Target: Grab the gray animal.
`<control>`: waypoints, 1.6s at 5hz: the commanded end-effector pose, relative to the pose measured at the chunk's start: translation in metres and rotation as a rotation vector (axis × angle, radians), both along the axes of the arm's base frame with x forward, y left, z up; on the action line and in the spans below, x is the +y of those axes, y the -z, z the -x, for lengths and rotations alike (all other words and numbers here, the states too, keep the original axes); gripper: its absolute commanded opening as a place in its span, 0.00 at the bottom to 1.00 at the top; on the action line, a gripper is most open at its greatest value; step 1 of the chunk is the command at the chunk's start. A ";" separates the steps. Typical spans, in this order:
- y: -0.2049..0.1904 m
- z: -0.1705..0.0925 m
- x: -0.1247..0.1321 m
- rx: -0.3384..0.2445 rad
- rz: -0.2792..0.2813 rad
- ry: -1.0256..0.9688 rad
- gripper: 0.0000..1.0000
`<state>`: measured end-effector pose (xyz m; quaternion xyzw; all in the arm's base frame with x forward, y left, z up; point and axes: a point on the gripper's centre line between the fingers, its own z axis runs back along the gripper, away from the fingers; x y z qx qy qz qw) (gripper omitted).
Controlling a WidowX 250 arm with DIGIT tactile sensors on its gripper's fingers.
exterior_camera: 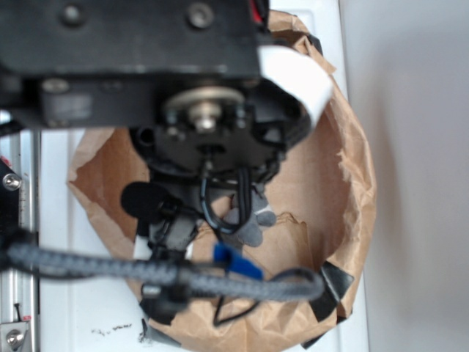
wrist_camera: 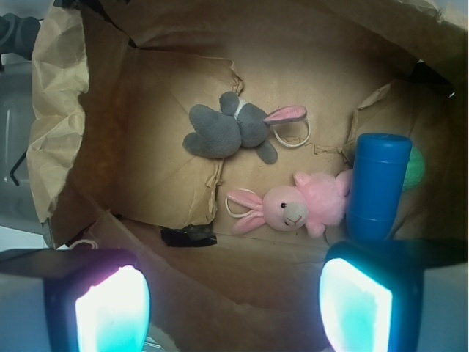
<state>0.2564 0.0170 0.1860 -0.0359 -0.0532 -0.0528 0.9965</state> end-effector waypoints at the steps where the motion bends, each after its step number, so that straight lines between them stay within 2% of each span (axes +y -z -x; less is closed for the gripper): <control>1: -0.006 -0.007 0.018 -0.157 -0.095 0.225 1.00; 2: 0.011 -0.018 0.021 -0.177 -0.159 0.442 1.00; 3: 0.040 -0.031 0.014 -0.139 -0.155 0.633 1.00; 4: 0.073 -0.050 -0.006 -0.122 -0.132 0.773 1.00; 5: 0.092 -0.064 -0.020 -0.178 -0.094 0.842 1.00; 6: 0.106 -0.077 -0.040 -0.270 -0.057 0.915 1.00; 7: 0.102 -0.083 -0.058 -0.317 -0.010 0.967 1.00; 8: 0.103 -0.080 -0.062 -0.294 -0.005 0.958 0.59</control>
